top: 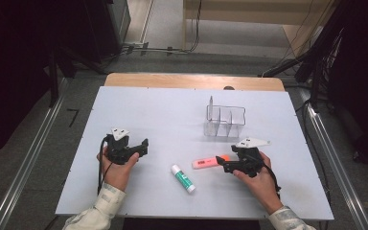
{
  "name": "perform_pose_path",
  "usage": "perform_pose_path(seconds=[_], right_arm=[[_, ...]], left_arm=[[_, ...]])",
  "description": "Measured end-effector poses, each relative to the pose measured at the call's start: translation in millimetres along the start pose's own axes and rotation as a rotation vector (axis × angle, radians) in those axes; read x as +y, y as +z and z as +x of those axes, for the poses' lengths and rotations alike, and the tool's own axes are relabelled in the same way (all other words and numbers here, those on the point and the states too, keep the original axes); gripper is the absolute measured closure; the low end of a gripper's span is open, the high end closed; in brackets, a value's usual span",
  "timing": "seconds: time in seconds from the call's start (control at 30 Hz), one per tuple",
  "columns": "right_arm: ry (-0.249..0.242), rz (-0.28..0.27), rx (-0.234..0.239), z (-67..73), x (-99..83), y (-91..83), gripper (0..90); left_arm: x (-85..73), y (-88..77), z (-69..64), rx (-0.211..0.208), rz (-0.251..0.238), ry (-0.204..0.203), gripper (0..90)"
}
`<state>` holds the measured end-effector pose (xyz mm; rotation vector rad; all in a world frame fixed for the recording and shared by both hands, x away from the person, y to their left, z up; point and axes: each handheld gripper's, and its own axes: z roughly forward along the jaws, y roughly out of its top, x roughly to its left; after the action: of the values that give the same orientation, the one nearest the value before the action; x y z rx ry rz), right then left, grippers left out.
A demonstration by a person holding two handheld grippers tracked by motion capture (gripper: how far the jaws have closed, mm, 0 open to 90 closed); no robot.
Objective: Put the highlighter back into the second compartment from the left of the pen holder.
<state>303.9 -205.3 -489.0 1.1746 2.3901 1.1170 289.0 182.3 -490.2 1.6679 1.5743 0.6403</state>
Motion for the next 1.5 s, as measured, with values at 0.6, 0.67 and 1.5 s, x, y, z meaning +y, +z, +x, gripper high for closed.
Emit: perform_pose_path(seconds=[0.6, 0.67, 1.5], right_arm=[[-0.067, 0.045, -0.001, 8.0, -5.1, 8.4, 17.0], [-0.075, 0.049, -0.003, 8.9, -5.8, 9.0, 16.9], [-0.174, 0.061, 0.002, 12.8, -8.7, 16.4, 17.0]], left_arm=[[-0.1, 0.2, -0.1, -0.003, 0.001, 0.000, 17.8], [-0.1, 0.1, -0.1, -0.002, 0.001, -0.001, 17.8], [0.1, -0.5, 0.1, -0.005, 0.000, 0.001, 17.8]])
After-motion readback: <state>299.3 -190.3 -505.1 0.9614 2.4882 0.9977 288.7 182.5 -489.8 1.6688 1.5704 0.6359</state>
